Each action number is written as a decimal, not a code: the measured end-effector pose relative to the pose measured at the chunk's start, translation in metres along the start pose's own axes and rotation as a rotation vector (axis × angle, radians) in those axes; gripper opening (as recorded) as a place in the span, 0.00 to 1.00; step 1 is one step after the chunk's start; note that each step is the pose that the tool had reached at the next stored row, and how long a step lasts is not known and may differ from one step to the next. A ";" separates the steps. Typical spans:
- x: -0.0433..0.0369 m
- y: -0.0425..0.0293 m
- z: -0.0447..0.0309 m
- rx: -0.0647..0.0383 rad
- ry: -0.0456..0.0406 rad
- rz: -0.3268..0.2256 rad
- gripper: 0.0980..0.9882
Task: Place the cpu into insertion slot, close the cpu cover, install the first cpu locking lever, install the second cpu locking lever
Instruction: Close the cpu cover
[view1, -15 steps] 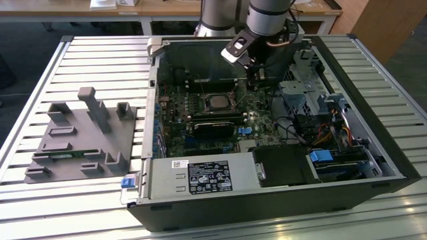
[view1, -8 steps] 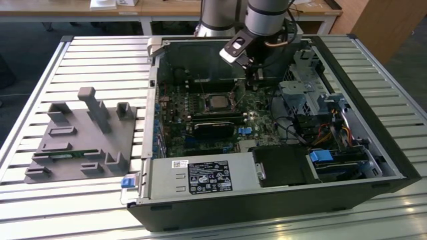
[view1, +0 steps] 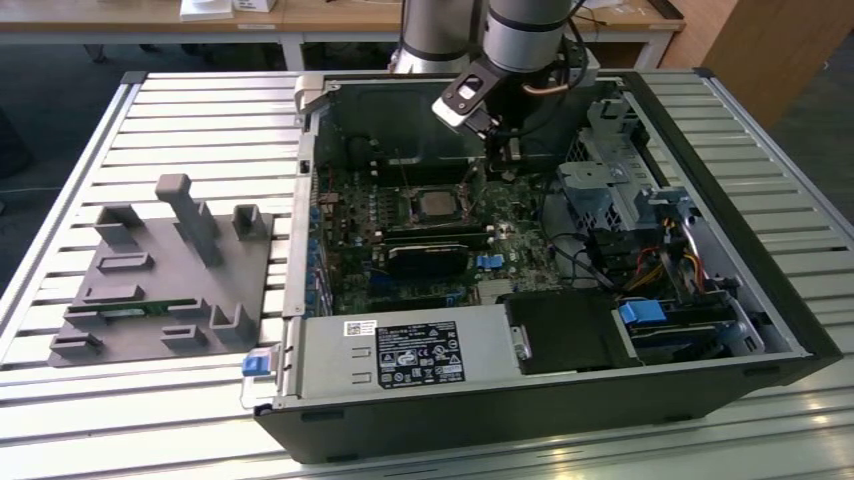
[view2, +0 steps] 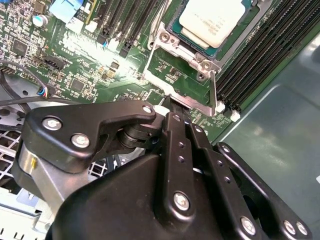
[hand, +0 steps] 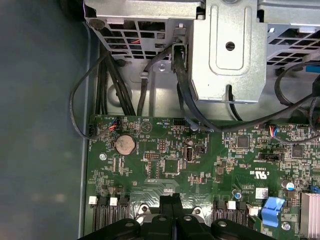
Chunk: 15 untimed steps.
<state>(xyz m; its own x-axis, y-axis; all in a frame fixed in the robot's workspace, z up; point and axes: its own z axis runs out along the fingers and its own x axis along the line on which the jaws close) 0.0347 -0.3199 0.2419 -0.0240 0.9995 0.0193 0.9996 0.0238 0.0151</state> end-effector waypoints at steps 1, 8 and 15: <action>0.0000 -0.0001 0.0000 0.000 0.0001 0.000 0.01; 0.0000 -0.0013 0.0002 0.000 0.0001 0.000 0.01; 0.0001 -0.0052 0.0002 0.000 0.0001 0.000 0.01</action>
<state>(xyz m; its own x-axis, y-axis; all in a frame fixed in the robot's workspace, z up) 0.0295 -0.3199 0.2417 -0.0240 0.9995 0.0194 0.9996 0.0237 0.0151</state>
